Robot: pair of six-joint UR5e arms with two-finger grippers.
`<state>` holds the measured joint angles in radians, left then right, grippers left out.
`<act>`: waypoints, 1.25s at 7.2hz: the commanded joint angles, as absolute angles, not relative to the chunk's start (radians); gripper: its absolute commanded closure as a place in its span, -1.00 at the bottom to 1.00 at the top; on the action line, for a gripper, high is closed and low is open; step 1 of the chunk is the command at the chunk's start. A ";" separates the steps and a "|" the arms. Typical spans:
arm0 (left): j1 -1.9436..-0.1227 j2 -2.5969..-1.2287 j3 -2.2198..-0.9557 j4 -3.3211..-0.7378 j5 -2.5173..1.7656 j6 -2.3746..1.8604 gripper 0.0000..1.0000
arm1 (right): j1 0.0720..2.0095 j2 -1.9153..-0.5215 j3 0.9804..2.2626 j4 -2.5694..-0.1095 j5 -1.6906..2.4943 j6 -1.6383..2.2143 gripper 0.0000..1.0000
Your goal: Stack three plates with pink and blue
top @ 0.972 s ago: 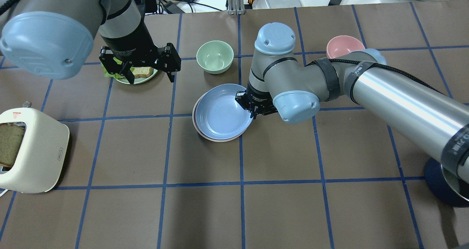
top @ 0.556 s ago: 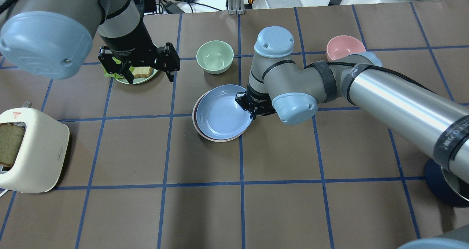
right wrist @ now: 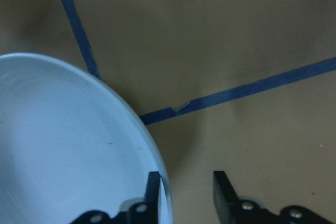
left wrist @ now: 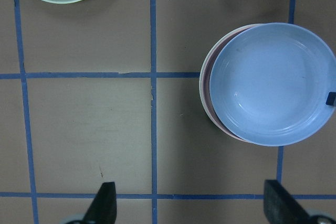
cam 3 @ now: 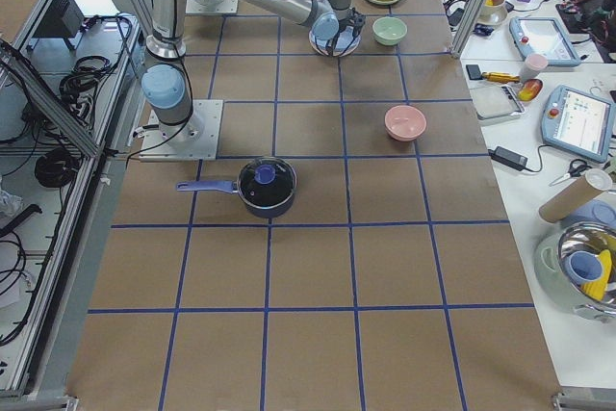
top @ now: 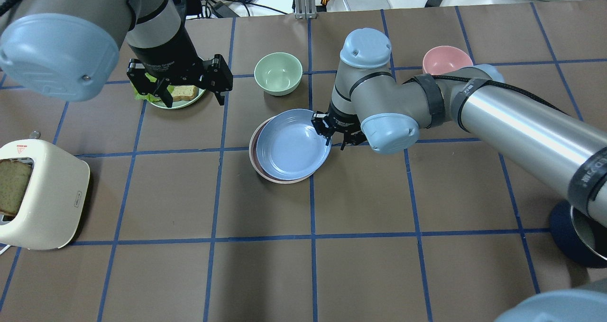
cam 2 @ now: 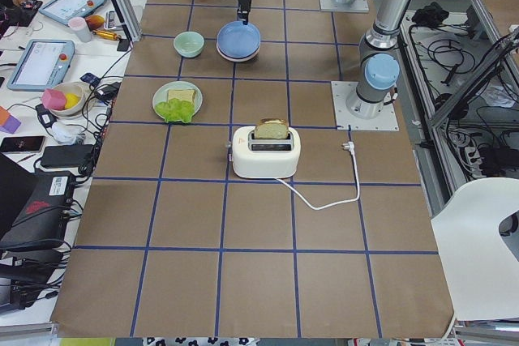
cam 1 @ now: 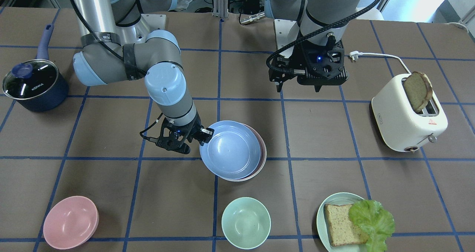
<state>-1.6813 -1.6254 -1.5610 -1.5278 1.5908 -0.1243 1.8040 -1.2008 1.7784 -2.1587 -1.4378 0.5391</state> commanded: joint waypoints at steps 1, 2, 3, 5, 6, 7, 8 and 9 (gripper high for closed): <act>-1.681 -1.628 -1.559 -1.528 1.591 -0.124 -1.00 | 1.763 -1.261 1.761 -2.126 -1.451 0.401 -0.64; -1.683 -1.632 -1.554 -1.528 1.591 -0.126 -1.00 | 1.705 -1.288 1.720 -2.047 -1.451 0.334 -0.75; -1.684 -1.634 -1.554 -1.528 1.591 -0.126 -1.00 | 1.669 -1.311 1.673 -1.955 -1.450 0.316 -0.76; -1.684 -1.625 -1.560 -1.528 1.589 -0.126 -1.00 | 1.625 -1.315 1.587 -1.866 -1.456 0.239 -0.82; -1.684 -1.631 -1.554 -1.528 1.591 -0.126 -1.00 | 1.579 -1.318 1.551 -1.821 -1.468 0.195 -0.90; -1.681 -1.629 -1.552 -1.528 1.591 -0.126 -1.00 | 1.554 -1.328 1.505 -1.739 -1.466 0.177 -0.93; -1.680 -1.625 -1.552 -1.528 1.591 -0.124 -1.00 | 1.542 -1.359 1.461 -1.645 -1.470 0.138 -0.95; -1.687 -1.617 -1.565 -1.528 1.592 -0.126 -1.00 | 1.537 -1.400 1.463 -1.606 -1.500 0.024 -0.93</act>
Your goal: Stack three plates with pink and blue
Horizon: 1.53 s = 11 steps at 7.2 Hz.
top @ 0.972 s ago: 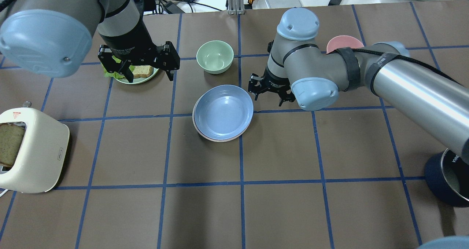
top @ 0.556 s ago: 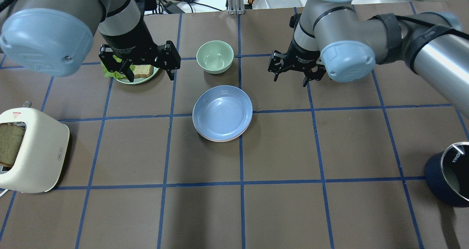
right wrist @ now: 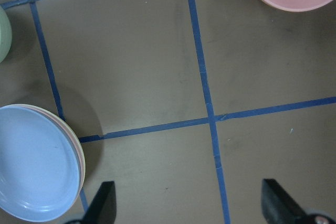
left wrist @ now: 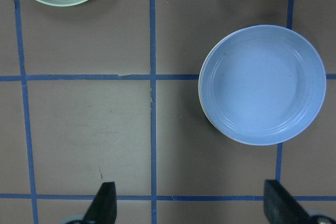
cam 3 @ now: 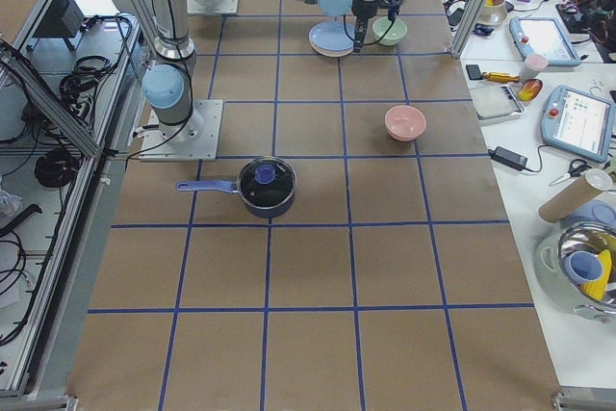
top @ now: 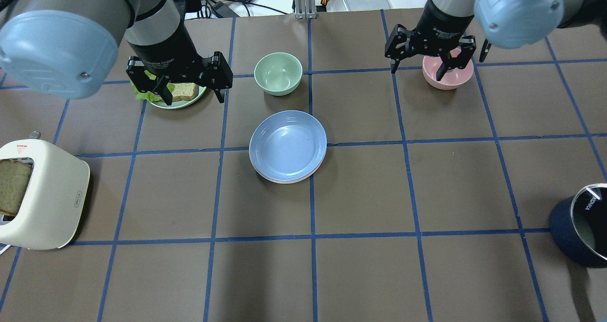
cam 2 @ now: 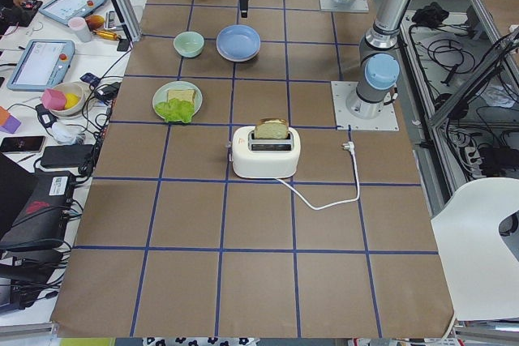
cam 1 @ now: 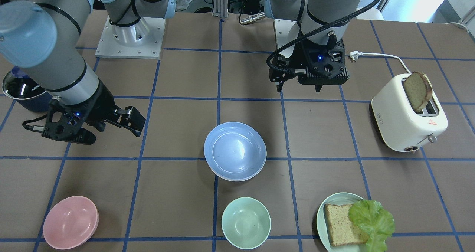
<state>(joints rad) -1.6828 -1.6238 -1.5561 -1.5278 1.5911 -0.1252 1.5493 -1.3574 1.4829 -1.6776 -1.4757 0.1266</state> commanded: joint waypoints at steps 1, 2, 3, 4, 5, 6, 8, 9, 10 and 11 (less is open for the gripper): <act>-1.680 -1.618 -1.549 -1.528 1.592 -0.124 -1.00 | 1.539 -1.455 1.476 -1.605 -1.508 0.005 -0.95; -1.684 -1.611 -1.560 -1.529 1.594 -0.124 -1.00 | 1.537 -1.483 1.488 -1.608 -1.523 -0.018 -0.98; -1.681 -1.612 -1.554 -1.528 1.592 -0.124 -1.00 | 1.536 -1.482 1.488 -1.609 -1.528 -0.018 -1.00; -1.674 -1.614 -1.554 -1.526 1.588 -0.127 -1.00 | 1.537 -1.479 1.491 -1.606 -1.526 -0.015 -1.00; -1.675 -1.612 -1.558 -1.526 1.585 -0.127 -1.00 | 1.537 -1.476 1.486 -1.621 -1.523 -0.012 -1.00; -1.674 -1.611 -1.554 -1.528 1.583 -0.124 -1.00 | 1.532 -1.476 1.489 -1.609 -1.531 -0.014 -1.00; -1.669 -1.605 -1.540 -1.540 1.585 -0.117 -1.00 | 1.535 -1.476 1.482 -1.618 -1.531 -0.012 -1.00; -1.678 -1.630 -1.542 -1.539 1.592 -0.117 -1.00 | 1.531 -1.479 1.483 -1.605 -1.546 -0.017 -1.00; -1.675 -1.637 -1.540 -1.528 1.592 -0.115 -1.00 | 1.531 -1.485 1.486 -1.609 -1.581 -0.017 -1.00; -1.674 -1.625 -1.542 -1.529 1.586 -0.115 -1.00 | 1.534 -1.499 1.473 -1.614 -1.577 -0.009 -1.00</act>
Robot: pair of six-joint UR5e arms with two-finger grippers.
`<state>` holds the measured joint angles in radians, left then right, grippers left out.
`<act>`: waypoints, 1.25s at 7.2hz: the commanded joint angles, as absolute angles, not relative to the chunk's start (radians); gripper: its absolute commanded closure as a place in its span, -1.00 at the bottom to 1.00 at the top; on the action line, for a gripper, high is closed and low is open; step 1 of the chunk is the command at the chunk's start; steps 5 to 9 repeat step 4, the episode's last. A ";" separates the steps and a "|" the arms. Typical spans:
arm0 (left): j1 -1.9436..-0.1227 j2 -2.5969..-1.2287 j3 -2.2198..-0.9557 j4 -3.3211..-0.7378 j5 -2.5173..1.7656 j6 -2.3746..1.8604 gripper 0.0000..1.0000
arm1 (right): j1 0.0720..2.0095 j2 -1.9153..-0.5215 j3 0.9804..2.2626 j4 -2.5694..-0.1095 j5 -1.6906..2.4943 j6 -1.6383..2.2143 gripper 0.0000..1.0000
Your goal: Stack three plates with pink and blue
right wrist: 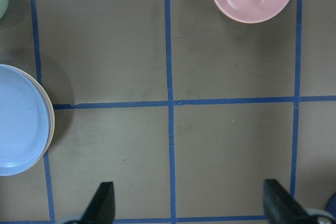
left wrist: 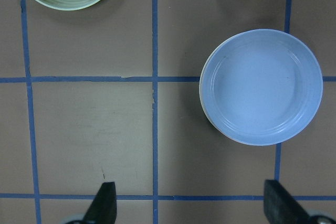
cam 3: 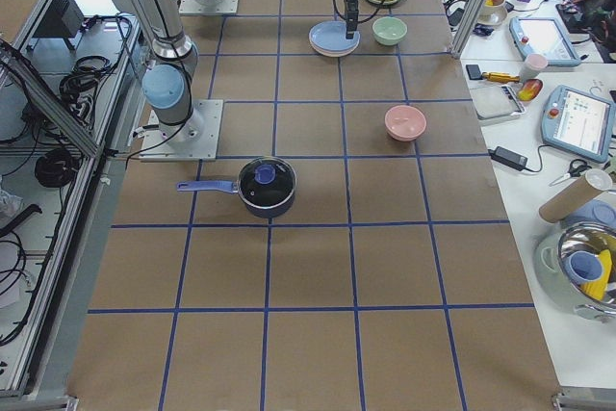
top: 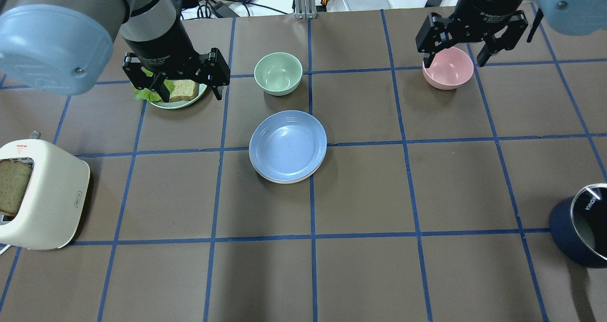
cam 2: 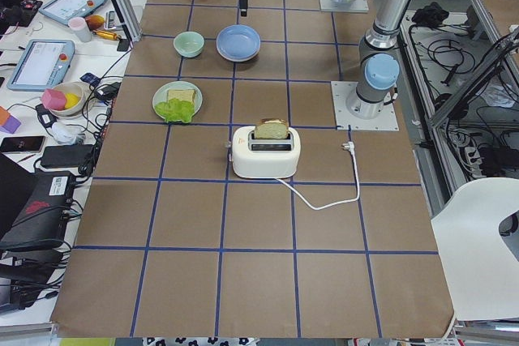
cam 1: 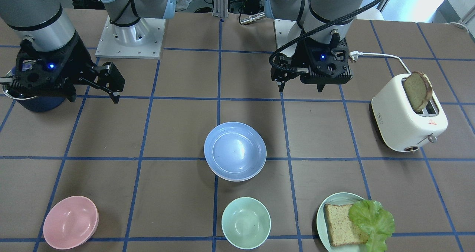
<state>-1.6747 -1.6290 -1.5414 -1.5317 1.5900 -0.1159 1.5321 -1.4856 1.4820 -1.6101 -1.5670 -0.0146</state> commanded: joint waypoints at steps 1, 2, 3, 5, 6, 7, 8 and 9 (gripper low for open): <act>-1.674 -1.620 -1.542 -1.529 1.583 -0.117 -1.00 | 1.537 -1.531 1.491 -1.608 -1.581 -0.003 -1.00; -1.680 -1.609 -1.551 -1.535 1.585 -0.117 -1.00 | 1.539 -1.532 1.493 -1.606 -1.582 -0.005 -1.00; -1.672 -1.614 -1.540 -1.534 1.583 -0.117 -1.00 | 1.534 -1.531 1.493 -1.612 -1.582 -0.006 -1.00; -1.674 -1.609 -1.542 -1.537 1.586 -0.117 -1.00 | 1.535 -1.531 1.493 -1.609 -1.580 -0.005 -1.00; -1.674 -1.609 -1.542 -1.537 1.586 -0.117 -1.00 | 1.535 -1.531 1.493 -1.609 -1.580 -0.005 -1.00; -1.674 -1.609 -1.542 -1.537 1.586 -0.117 -1.00 | 1.535 -1.531 1.493 -1.609 -1.580 -0.005 -1.00; -1.674 -1.609 -1.542 -1.537 1.586 -0.117 -1.00 | 1.535 -1.531 1.493 -1.609 -1.580 -0.005 -1.00; -1.674 -1.609 -1.542 -1.537 1.586 -0.117 -1.00 | 1.535 -1.531 1.493 -1.609 -1.580 -0.005 -1.00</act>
